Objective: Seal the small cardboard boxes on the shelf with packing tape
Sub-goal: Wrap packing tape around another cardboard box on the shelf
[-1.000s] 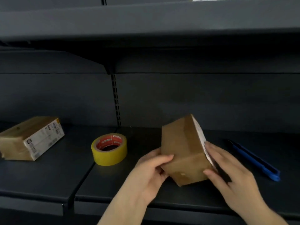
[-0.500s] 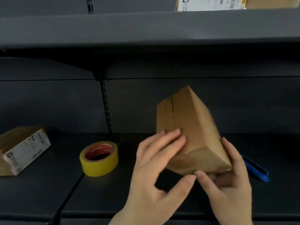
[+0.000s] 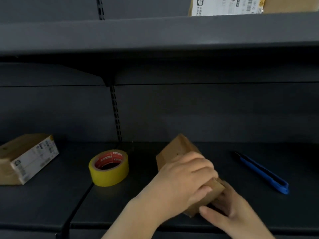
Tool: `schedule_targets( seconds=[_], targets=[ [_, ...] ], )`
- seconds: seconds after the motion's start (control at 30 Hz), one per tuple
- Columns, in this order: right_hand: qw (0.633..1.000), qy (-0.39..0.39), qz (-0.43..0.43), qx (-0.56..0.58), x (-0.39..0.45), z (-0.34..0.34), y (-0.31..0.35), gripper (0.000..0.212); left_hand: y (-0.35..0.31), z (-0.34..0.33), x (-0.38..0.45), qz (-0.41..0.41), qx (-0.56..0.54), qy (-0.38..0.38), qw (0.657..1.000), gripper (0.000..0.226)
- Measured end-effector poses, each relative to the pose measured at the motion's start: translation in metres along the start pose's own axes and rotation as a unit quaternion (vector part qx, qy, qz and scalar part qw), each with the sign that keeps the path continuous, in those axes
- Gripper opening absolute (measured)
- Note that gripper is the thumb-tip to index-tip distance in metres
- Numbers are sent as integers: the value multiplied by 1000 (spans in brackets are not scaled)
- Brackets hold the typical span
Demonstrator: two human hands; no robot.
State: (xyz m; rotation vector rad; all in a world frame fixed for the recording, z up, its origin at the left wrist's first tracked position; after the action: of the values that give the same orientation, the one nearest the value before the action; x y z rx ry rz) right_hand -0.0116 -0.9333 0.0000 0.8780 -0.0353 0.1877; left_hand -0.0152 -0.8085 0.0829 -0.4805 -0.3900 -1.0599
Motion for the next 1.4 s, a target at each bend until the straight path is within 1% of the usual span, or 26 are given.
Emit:
schedule_targets(
  seconds=[0.03, 0.07, 0.1, 0.13, 0.17, 0.2, 0.27, 0.33, 0.37, 0.4, 0.47, 0.53, 0.6, 0.63, 0.7, 0.73, 0.77, 0.87, 0.93, 1.0, 1.07, 1.13, 1.2, 1.27, 1.3, 1.4],
  targets=[
    [997, -11, 49, 66, 1, -10, -7, 97, 3, 1, -2, 5, -17, -6, 1000, 25],
    [995, -4, 61, 75, 1, -6, -4, 106, 3, 1, -2, -3, -14, -8, 1000, 27],
    [994, -57, 80, 48, 0, 14, 2, 112, 4, -3, -1, -3, -8, 3, 1000, 30],
    [994, -66, 69, 54, -1, 27, 1, 112, 5, -6, 1, -2, -10, 9, 1000, 35],
    [992, -51, 103, 50, -2, 24, 11, 106, 5, -10, 4, 3, -26, 8, 1000, 42],
    [988, -62, 136, 44, -1, 24, 18, 96, 5, -14, 6, 13, -56, 13, 998, 50],
    [981, -89, 171, -9, 3, 26, 19, 64, 9, -23, 5, 59, -110, 12, 992, 63],
    [983, -124, 130, -28, 9, 25, 20, 34, 16, -28, -4, 90, -101, -22, 991, 65],
    [981, -147, 120, -36, 9, 24, 19, 32, 19, -28, -10, 92, -77, -42, 992, 62],
    [978, -168, 114, -56, 10, 23, 16, 36, 23, -27, -17, 92, -58, -66, 992, 59],
    [974, -175, 106, -93, 10, 18, 14, 42, 37, -17, -35, 128, -73, -127, 981, 56],
    [972, -176, 99, -120, 13, 15, 14, 43, 59, 3, -58, 192, -77, -219, 953, 49],
    [968, -182, 104, -141, 18, 13, 17, 46, 83, 30, -84, 275, 13, -290, 916, 48],
    [967, -179, 103, -151, 22, 11, 18, 50, 97, 43, -95, 333, 69, -294, 893, 53],
    [962, -178, 100, -180, 30, 8, 22, 60, 125, 55, -112, 464, 135, -221, 847, 66],
    [960, -175, 100, -196, 33, 7, 25, 63, 136, 55, -117, 504, 156, -173, 832, 70],
    [958, -170, 98, -210, 36, 5, 27, 65, 144, 54, -119, 522, 183, -126, 824, 71],
    [956, -170, 104, -215, 39, 4, 31, 68, 157, 42, -121, 524, 241, -16, 817, 63],
    [957, -195, 109, -182, 38, 11, 33, 68, 160, 37, -123, 509, 240, -7, 827, 51],
    [957, -219, 112, -156, 36, 20, 35, 70, 160, 37, -125, 486, 232, -29, 842, 38],
    [954, -230, 123, -145, 36, 29, 38, 69, 154, 40, -127, 461, 231, -58, 855, 33],
    [953, -240, 147, -115, 35, 36, 43, 60, 141, 45, -127, 421, 217, -108, 874, 30],
    [955, -242, 167, -34, 36, 43, 51, 48, 120, 53, -123, 374, 184, -166, 894, 25],
    [953, -218, 194, 79, 38, 45, 62, 41, 96, 63, -116, 332, 174, -204, 905, 26],
    [950, -196, 210, 126, 40, 45, 69, 42, 83, 69, -112, 315, 170, -219, 908, 27],
    [945, -97, 239, 201, 47, 39, 93, 48, 45, 83, -101, 275, 155, -238, 919, 27]
  ],
)
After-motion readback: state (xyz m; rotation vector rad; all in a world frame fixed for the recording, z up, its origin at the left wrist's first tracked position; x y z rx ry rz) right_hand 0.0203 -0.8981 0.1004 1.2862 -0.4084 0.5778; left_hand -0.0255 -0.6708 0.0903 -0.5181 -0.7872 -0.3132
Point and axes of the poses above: each hand's wrist, its own x-axis towards the middle knuckle, its own z-axis out of the back of the hand, y = z × x, the point moved 6 cm from there along x, towards the middle knuckle, and after that the axes turned 11 degrees about -x, right-handed, at the moved point
